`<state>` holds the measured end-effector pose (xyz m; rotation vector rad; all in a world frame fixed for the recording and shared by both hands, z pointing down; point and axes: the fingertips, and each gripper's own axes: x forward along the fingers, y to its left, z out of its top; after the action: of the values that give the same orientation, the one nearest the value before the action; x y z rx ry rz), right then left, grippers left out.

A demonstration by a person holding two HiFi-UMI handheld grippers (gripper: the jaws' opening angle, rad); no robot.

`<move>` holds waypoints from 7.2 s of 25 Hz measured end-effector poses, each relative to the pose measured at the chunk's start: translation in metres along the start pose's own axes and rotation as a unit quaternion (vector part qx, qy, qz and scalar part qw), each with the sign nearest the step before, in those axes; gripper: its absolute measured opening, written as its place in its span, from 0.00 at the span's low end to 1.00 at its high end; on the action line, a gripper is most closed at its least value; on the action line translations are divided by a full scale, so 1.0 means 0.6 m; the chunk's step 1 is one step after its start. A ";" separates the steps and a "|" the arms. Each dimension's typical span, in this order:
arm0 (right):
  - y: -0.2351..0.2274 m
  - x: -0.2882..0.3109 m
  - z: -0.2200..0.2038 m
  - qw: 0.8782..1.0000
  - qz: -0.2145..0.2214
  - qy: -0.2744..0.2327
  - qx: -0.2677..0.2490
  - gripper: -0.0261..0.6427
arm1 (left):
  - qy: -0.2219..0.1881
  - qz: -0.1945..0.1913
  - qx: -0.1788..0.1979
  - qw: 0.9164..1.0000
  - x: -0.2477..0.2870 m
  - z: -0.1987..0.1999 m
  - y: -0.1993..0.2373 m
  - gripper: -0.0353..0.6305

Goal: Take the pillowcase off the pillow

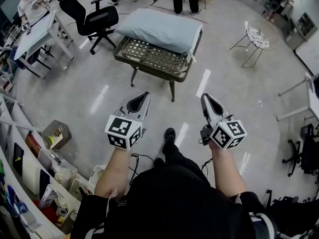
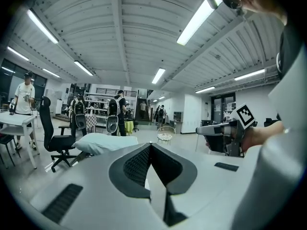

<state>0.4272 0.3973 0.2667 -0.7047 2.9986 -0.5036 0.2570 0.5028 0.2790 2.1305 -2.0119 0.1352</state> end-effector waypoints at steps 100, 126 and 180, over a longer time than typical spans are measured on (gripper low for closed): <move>-0.742 0.720 -0.193 0.953 -0.121 0.211 0.179 0.09 | 0.337 -0.074 0.211 0.915 0.986 -0.166 0.669 0.06; -0.734 0.731 -0.338 0.926 -0.122 0.283 0.218 0.53 | 0.335 -0.139 0.234 0.902 1.024 -0.296 0.489 0.29; -0.685 0.715 -0.287 0.910 -0.143 0.378 0.096 0.37 | 0.381 -0.033 0.240 0.892 0.917 -0.222 0.809 0.06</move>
<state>0.2029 -0.0853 0.5820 -1.1601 3.4357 -1.3479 -0.1803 -0.0289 0.5656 1.9056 -1.5080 1.3453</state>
